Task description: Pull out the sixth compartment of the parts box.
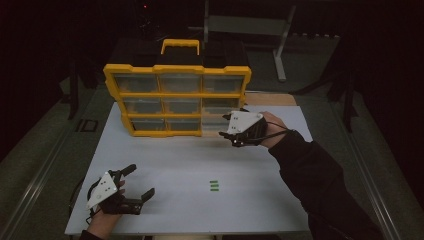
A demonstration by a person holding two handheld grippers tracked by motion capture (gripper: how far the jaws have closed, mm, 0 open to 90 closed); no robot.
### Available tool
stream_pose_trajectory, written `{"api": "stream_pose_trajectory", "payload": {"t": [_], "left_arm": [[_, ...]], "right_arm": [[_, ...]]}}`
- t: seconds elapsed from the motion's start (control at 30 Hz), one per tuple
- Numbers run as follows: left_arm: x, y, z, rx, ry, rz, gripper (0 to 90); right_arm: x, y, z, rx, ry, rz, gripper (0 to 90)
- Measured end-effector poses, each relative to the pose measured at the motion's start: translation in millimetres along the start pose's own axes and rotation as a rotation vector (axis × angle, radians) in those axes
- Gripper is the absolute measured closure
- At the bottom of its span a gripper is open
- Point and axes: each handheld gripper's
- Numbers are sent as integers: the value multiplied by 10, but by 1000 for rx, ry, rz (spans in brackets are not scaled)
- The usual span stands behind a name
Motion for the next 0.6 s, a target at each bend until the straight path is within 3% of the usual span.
{"api": "stream_pose_trajectory", "payload": {"t": [0.2,0.43,0.6], "left_arm": [[0,0,0,0,-1,1,0],[0,0,2,1,-1,0,0],[0,0,2,1,-1,0,0]], "right_arm": [[-14,-43,-26,-4,-7,76,371],[-63,-123,-84,-30,-18,192,145],[-96,-216,-132,-49,-22,268,96]]}}
Point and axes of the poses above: each handheld gripper's, and its own axes: z roughly forward along the jaws, y roughly out of its top, x roughly to its left, and after that the axes turned 6 degrees about x, right-handed
